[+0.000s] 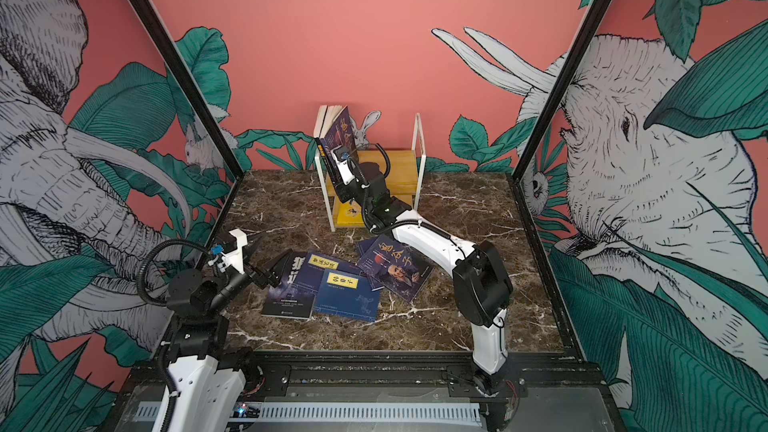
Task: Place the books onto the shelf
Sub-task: 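Open the right gripper and release the book on the shelf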
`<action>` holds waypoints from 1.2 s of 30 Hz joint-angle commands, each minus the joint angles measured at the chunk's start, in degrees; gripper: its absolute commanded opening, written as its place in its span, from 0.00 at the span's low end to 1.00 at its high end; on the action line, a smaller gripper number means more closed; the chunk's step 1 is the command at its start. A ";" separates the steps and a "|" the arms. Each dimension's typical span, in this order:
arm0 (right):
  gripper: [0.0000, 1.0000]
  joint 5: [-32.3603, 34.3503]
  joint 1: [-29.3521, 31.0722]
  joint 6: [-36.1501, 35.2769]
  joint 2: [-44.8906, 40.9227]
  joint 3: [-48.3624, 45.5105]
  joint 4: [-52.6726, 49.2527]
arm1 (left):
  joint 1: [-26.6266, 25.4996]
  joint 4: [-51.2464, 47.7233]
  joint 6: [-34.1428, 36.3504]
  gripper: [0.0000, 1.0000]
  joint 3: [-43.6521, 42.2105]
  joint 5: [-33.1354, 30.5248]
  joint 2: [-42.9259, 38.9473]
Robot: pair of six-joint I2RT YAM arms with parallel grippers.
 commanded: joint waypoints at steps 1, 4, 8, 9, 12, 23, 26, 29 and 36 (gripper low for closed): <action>0.19 -0.34 -0.42 0.79 -2.26 -1.30 2.06 | -0.15 1.00 -0.23 0.99 -0.07 1.26 -0.35; 0.19 2.04 -0.48 0.51 -5.80 -5.66 3.55 | -0.23 -0.40 0.72 0.99 0.53 0.69 0.20; 0.13 6.71 -0.82 -1.64 -7.80 -7.77 2.97 | -0.10 2.34 -0.91 0.99 -0.40 0.85 -0.72; 0.11 8.39 -1.08 -1.55 -7.61 -7.79 2.83 | 0.09 2.10 -0.93 0.99 -0.35 1.08 -0.46; 0.00 15.32 -1.37 -1.58 -5.53 -6.07 1.83 | 0.21 0.73 0.11 1.00 0.20 0.26 -0.26; 0.00 23.10 -4.01 1.75 7.08 2.51 3.41 | 0.04 1.51 -0.32 1.00 -0.24 0.52 -0.62; 0.00 21.66 -4.37 3.44 10.27 7.15 -0.37 | 0.15 0.41 0.27 0.99 0.28 0.29 0.13; 0.00 19.94 -4.42 3.27 12.51 10.17 -2.34 | -0.24 1.71 0.01 1.00 -0.17 0.06 -0.42; 0.00 17.66 -5.23 6.15 17.75 16.94 -6.59 | -0.15 1.49 0.03 1.00 -0.09 0.11 -0.56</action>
